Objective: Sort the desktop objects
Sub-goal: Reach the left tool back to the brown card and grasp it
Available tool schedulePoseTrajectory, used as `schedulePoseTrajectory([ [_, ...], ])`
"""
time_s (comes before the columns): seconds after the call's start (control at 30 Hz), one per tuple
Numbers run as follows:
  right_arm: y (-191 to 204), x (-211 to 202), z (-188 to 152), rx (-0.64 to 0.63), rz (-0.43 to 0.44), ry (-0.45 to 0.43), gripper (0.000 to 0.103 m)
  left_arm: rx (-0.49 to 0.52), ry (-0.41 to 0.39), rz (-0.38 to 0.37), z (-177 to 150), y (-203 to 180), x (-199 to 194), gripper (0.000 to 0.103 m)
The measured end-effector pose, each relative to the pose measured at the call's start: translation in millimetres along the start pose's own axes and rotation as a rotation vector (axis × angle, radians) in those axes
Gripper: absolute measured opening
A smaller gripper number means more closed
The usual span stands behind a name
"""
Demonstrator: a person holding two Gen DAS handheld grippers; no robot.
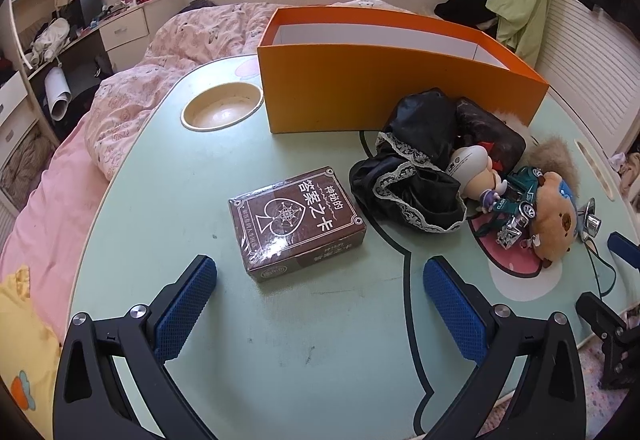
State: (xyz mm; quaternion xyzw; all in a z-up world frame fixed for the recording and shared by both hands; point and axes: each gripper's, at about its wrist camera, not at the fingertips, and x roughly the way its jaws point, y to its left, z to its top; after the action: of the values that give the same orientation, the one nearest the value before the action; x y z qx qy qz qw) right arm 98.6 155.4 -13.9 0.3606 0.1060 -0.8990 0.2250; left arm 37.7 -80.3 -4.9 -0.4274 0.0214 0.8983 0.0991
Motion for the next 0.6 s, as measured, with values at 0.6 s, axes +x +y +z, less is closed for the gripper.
schedulePoseTrajectory([
  [0.6, 0, 0, 0, 0.0, 0.0, -0.001, 0.103, 0.007, -0.131, -0.004, -11, 1, -3, 0.103],
])
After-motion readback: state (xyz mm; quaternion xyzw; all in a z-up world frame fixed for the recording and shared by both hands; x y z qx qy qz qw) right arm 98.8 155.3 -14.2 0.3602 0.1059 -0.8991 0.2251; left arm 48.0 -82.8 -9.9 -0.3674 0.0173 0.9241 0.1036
